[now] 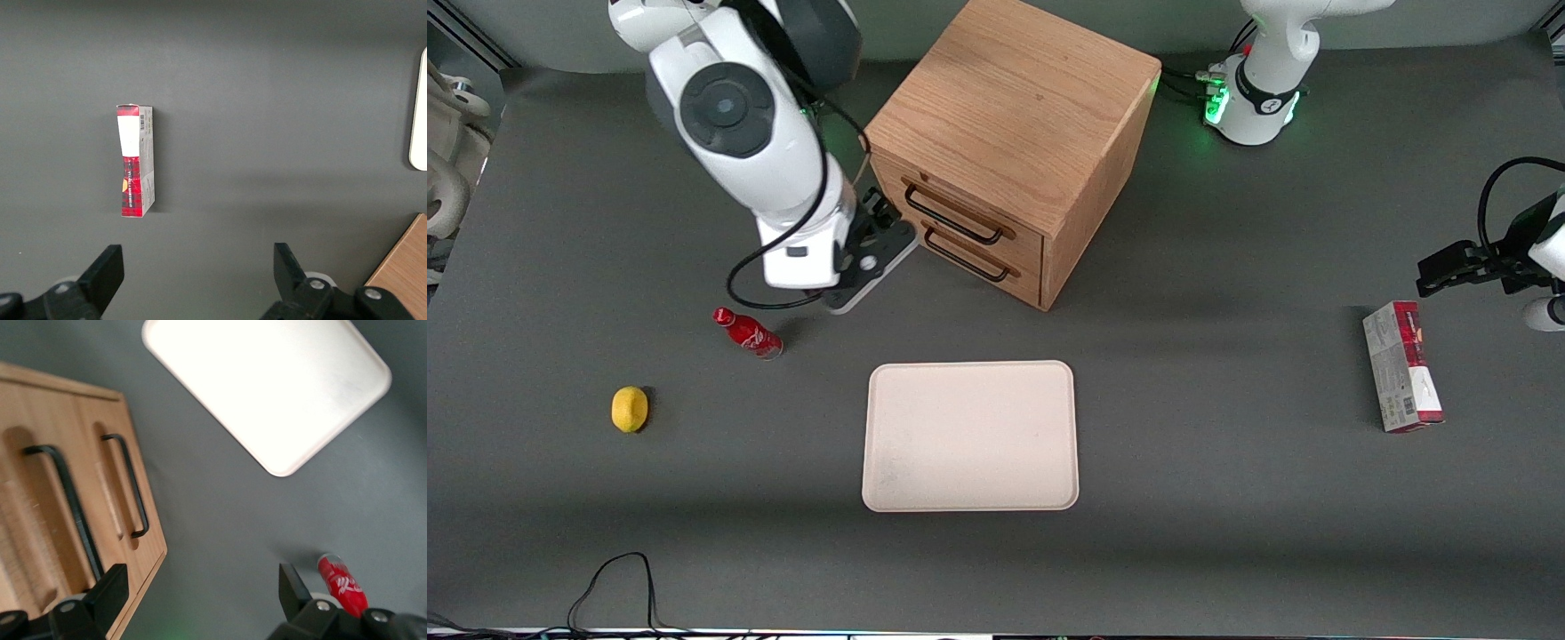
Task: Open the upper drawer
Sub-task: 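Align the open right gripper with the upper drawer's black handle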
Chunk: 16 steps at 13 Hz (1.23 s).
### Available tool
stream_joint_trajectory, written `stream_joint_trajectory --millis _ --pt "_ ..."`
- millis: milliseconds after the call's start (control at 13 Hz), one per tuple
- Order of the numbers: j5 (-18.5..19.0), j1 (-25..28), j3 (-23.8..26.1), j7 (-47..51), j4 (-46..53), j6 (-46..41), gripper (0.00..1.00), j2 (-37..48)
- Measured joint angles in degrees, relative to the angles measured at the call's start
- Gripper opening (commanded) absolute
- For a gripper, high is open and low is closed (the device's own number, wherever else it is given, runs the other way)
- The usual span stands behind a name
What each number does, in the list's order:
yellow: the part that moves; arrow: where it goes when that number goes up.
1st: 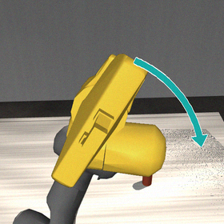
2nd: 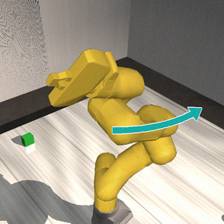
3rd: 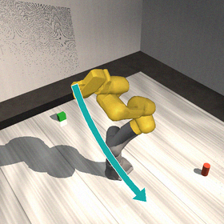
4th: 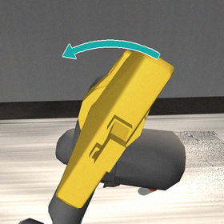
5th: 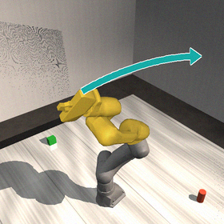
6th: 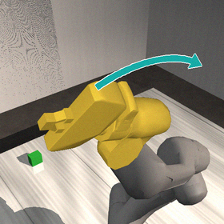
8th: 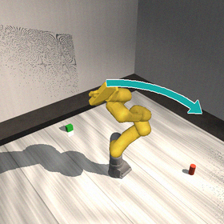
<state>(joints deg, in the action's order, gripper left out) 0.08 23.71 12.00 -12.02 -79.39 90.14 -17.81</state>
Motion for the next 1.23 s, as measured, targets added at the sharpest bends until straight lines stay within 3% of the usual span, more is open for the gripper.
stream_joint_trajectory --millis 538,846,1231 --pt "-0.05 5.25 0.33 -1.51 -1.20 0.01 1.00 0.82" --pt "-5.27 5.54 0.37 -2.78 -2.47 0.11 1.00 1.81" --pt "-5.87 5.46 0.15 -8.30 -2.84 0.56 1.00 1.97"
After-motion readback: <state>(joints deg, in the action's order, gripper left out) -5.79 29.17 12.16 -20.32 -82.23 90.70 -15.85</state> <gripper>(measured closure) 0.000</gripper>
